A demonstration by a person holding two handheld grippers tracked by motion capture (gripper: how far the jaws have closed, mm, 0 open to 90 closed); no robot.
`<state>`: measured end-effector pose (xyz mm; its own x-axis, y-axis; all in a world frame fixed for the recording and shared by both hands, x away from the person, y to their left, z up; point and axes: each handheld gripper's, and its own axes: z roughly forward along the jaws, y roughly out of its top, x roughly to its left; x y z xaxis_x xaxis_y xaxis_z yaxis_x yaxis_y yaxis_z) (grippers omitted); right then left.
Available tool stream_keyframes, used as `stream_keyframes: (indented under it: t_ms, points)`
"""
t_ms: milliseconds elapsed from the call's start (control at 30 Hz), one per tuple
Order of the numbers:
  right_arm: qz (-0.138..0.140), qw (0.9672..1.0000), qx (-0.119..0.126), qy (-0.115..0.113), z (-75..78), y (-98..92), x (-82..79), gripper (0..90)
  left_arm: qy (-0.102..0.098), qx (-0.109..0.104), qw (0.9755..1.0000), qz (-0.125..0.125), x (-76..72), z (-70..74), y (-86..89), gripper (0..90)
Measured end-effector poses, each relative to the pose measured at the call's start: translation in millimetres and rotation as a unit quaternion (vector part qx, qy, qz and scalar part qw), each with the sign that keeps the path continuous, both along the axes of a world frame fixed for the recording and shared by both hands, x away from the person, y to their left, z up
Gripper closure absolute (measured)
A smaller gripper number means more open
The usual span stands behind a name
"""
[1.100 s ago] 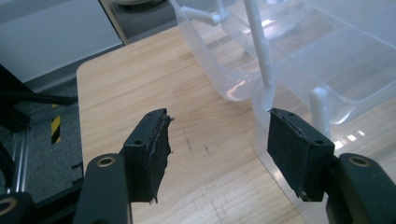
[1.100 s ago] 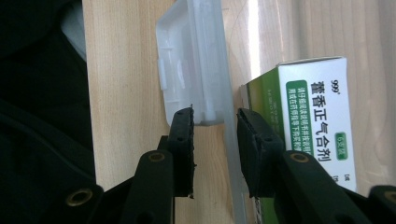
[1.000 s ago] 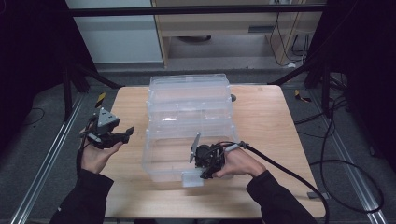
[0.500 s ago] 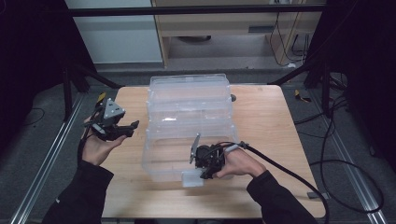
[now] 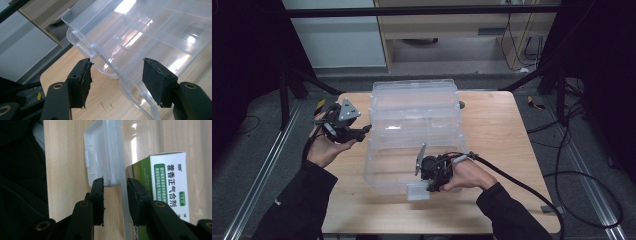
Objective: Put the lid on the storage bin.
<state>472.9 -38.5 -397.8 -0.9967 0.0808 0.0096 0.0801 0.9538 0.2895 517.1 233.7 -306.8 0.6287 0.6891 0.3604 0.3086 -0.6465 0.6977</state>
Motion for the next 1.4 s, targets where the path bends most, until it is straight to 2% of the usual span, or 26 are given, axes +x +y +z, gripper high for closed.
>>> stream_keyframes:
  t_ms: [233, 333, 500, 567, 767, 1000, 1167, 1267, 1300, 1400]
  points:
    - [0.0, 1.0, 0.0, 0.0, -0.1, 0.2, -0.3, 68.0, -0.003, 0.015, 0.9996, -0.022, 6.5, 8.4, -7.1, 39.9]
    - [0.0, 1.0, 0.002, 0.0, -0.2, 0.1, -0.3, 68.0, -0.005, 0.032, 0.999, -0.03, 10.0, 10.5, -11.8, 40.2]
    - [0.001, 1.0, 0.002, 0.0, -0.2, 0.1, -0.3, 68.0, -0.007, 0.048, 0.9979, -0.043, 13.8, 13.2, -19.1, 40.7]
    - [-0.001, 1.0, 0.002, 0.001, -0.2, 0.2, -0.6, 68.0, -0.009, 0.05, 0.9974, -0.051, 15.0, 15.4, -21.9, 40.9]
    - [0.001, 1.0, 0.003, -0.002, -0.3, 0.1, -0.7, 68.1, -0.008, 0.076, 0.9947, -0.069, 19.5, 19.2, -30.2, 41.3]
    - [0.004, 1.0, 0.003, -0.002, -0.3, -0.3, -0.5, 68.1, -0.006, 0.093, 0.9924, -0.079, 24.7, 22.4, -37.1, 41.7]
    - [0.004, 1.0, 0.003, -0.002, -0.3, 0.0, -1.1, 68.2, -0.005, 0.112, 0.989, -0.097, 27.8, 24.4, -43.7, 41.5]
    - [0.003, 1.0, 0.002, -0.002, -0.2, -0.1, -1.2, 68.2, -0.005, 0.125, 0.9865, -0.106, 29.8, 24.7, -49.6, 41.4]
    - [0.005, 1.0, 0.003, -0.003, -0.2, -0.2, -1.1, 68.2, -0.004, 0.135, 0.9849, -0.109, 30.3, 25.3, -51.1, 41.2]
    - [0.006, 1.0, 0.003, -0.005, -0.2, -0.4, -1.1, 68.2, -0.001, 0.142, 0.9825, -0.12, 32.2, 23.6, -58.7, 41.1]
